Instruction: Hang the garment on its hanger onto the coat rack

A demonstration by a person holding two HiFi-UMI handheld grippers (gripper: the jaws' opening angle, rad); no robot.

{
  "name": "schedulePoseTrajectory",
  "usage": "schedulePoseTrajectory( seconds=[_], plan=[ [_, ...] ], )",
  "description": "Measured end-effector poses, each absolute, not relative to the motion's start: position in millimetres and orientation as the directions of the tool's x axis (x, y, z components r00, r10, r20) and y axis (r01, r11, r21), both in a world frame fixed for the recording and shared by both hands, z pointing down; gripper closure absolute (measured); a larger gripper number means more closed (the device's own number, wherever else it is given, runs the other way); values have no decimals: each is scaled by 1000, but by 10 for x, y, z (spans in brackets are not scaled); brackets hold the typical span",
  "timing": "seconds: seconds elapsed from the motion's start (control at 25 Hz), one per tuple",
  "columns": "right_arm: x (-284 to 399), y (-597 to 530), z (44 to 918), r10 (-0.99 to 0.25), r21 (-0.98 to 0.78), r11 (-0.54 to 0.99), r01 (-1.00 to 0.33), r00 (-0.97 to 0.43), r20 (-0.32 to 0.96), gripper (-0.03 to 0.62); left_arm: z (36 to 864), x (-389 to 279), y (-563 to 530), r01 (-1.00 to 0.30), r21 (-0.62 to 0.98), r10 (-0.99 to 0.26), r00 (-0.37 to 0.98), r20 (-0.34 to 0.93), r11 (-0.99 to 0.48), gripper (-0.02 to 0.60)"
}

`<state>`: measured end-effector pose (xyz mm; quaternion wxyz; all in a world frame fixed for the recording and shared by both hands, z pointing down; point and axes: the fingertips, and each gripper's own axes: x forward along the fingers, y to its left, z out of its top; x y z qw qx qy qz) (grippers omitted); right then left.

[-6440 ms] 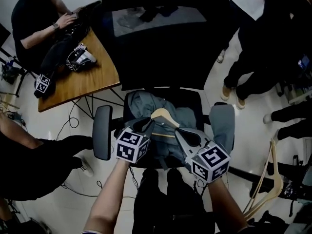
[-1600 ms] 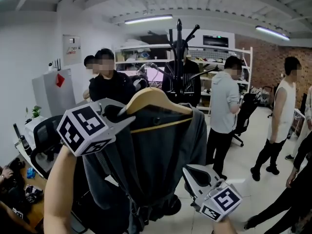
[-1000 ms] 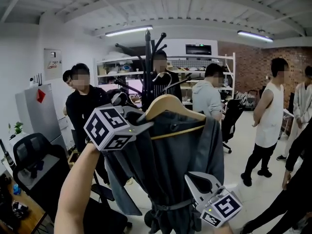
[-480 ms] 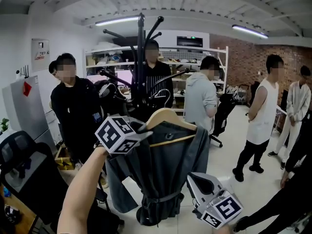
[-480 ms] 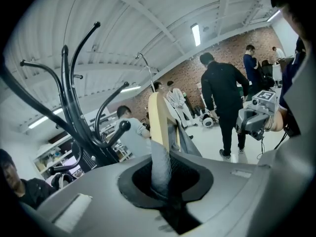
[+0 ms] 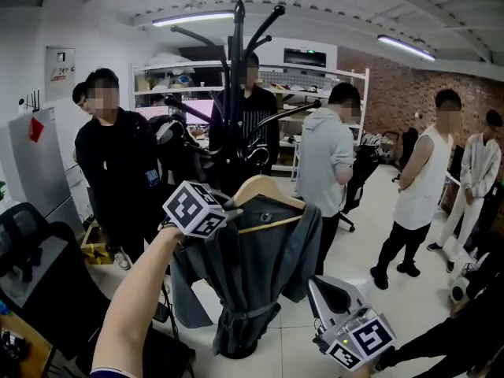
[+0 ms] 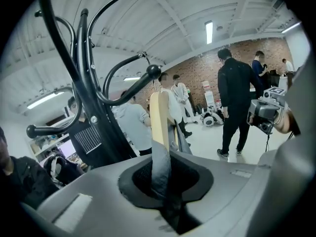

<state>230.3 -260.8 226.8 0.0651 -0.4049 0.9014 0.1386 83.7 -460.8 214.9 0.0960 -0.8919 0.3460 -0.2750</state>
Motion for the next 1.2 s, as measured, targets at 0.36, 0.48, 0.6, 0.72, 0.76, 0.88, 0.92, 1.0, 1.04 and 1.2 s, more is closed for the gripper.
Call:
schedulePoseTrajectory(
  seconds=[0.36,0.48,0.6,0.72,0.76,0.88,0.92,1.0,1.04,1.2],
  plan=[
    [2117,-2672,2448,-732,182,633,-752,-659,-174,589,2535,529,-4888,-618,-274,-668,600,441,-737,529],
    [2034,-2730,2543,-740,170,639,-750,-660,-132,589,2646,452,-4953,-630,-258,-668,595,446,-733,529],
    [2031,-2812,2625,-748,151,641,-753,-656,-99,589,2699,467,-5011,-639,-262,-679,587,440,-723,528],
    [1996,-2893,2670,-754,132,642,-755,-653,-72,589,2693,492,-5050,-646,-270,-690,583,429,-714,528],
    [1968,-2904,2681,-754,124,644,-755,-653,-64,589,2691,493,-5051,-649,-273,-694,582,424,-710,526],
    [1887,-2909,2725,-752,111,650,-751,-658,-44,589,2698,494,-5054,-656,-298,-714,567,410,-693,523],
    [1874,-2917,2739,-753,113,650,-751,-657,-40,589,2701,484,-5068,-661,-316,-727,556,403,-681,520],
    [1832,-2935,2757,-752,118,651,-750,-658,-36,589,2710,433,-5103,-672,-354,-756,530,385,-651,501],
    [1805,-2938,2763,-751,120,652,-749,-660,-35,589,2725,402,-5107,-672,-368,-763,522,382,-643,475],
    [1787,-2921,2780,-751,118,653,-748,-660,-33,589,2656,355,-4949,-651,-420,-775,524,355,-632,300]
  ],
)
